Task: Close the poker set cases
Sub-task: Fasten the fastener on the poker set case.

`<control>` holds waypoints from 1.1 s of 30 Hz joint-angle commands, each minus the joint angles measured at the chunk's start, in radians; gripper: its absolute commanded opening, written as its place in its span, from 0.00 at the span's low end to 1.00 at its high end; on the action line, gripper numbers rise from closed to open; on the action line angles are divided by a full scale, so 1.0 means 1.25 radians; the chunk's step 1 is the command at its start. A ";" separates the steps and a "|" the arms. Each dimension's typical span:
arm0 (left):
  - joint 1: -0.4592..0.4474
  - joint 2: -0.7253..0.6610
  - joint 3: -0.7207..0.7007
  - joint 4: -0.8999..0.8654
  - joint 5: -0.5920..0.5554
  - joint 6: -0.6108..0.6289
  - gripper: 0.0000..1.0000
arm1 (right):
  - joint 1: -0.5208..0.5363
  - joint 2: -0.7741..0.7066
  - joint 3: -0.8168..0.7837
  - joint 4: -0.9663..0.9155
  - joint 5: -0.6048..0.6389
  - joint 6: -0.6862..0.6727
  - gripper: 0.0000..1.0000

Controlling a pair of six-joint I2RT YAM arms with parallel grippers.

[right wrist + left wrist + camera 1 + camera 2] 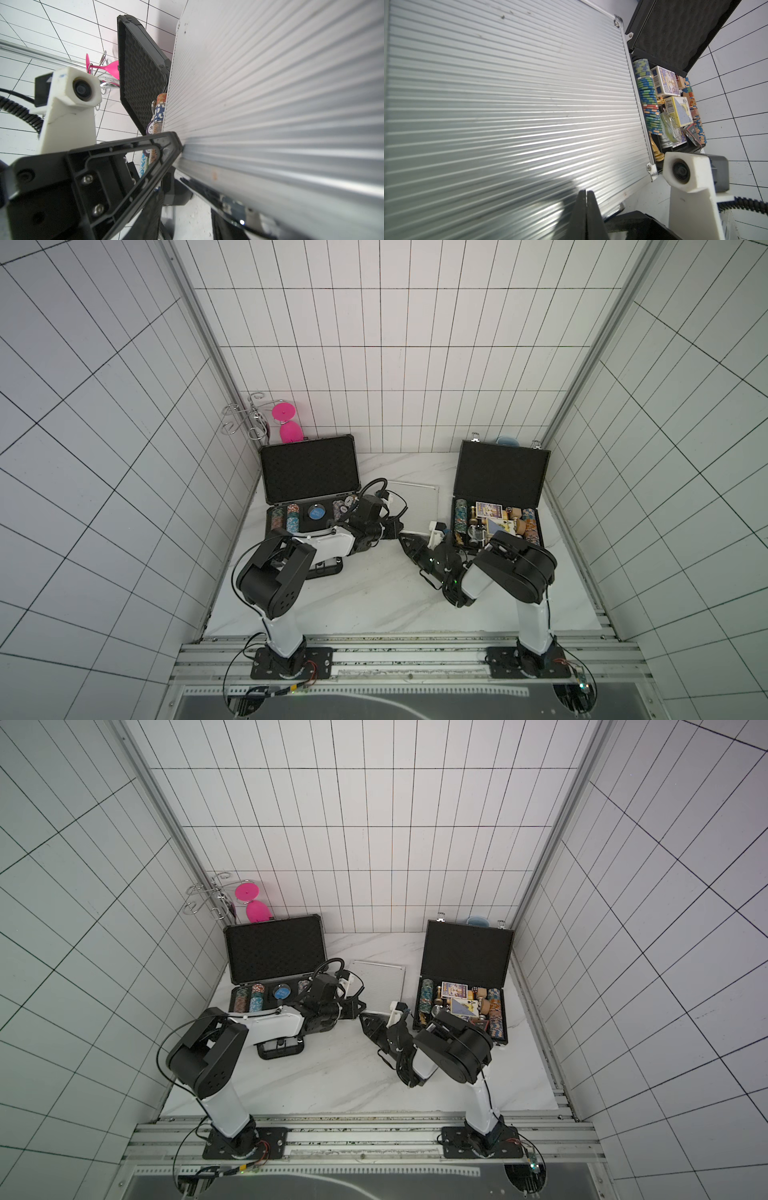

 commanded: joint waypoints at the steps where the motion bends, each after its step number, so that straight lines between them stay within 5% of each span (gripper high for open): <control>1: -0.006 0.105 -0.098 -0.346 -0.018 -0.007 0.00 | -0.027 -0.005 0.043 0.176 0.115 0.007 0.41; 33: 0.057 0.141 -0.096 -0.366 0.030 -0.005 0.00 | -0.026 0.026 0.136 0.225 0.084 -0.004 0.40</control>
